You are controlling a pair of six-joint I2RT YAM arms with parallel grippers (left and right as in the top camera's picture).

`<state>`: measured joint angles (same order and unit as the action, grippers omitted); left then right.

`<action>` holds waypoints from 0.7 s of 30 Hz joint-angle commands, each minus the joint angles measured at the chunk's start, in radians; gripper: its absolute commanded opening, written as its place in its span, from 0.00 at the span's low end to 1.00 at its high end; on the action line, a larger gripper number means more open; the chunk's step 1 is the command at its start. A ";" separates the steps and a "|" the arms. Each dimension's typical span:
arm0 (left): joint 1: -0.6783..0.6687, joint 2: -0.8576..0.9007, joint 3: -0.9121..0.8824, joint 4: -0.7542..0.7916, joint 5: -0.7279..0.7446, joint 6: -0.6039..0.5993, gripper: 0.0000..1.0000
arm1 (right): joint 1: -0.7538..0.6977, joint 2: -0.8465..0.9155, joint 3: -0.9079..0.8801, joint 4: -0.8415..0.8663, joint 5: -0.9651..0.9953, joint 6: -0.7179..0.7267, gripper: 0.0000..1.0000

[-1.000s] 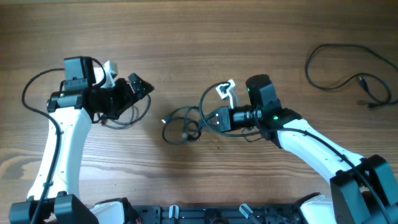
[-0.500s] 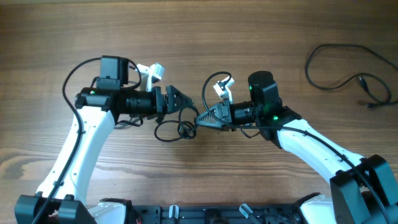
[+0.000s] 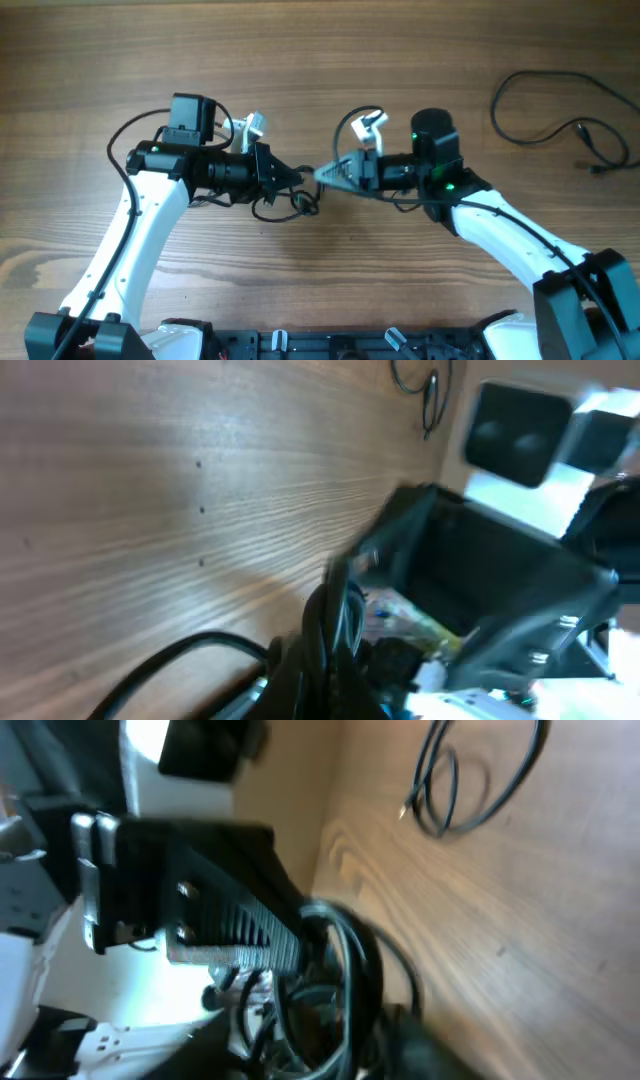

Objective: Untangle cables

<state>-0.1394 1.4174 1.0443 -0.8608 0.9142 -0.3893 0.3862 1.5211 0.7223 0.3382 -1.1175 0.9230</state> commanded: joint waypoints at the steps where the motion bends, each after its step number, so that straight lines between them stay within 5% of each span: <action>1: 0.002 0.004 -0.005 -0.002 0.010 -0.269 0.04 | -0.061 -0.012 0.011 -0.032 0.002 -0.179 0.78; 4: 0.002 0.004 -0.005 -0.034 0.014 -0.588 0.04 | -0.079 -0.012 0.011 -0.134 -0.001 -0.331 0.79; 6: 0.002 0.004 -0.005 -0.050 0.047 -0.728 0.04 | -0.078 -0.012 0.011 -0.233 -0.006 -0.421 0.70; 10: 0.002 0.004 -0.005 0.041 0.132 -0.759 0.04 | -0.079 -0.058 0.011 -0.405 0.126 -0.553 0.57; 16: 0.002 0.004 -0.005 0.046 0.013 -1.057 0.04 | -0.023 -0.387 0.011 -0.669 0.542 -0.570 0.46; 21: 0.002 0.004 -0.005 0.037 0.155 -1.058 0.06 | 0.011 -0.493 0.011 -0.547 0.360 -0.558 0.39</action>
<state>-0.1390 1.4178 1.0401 -0.8223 0.9718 -1.4235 0.3706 1.0603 0.7277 -0.2447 -0.6800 0.3954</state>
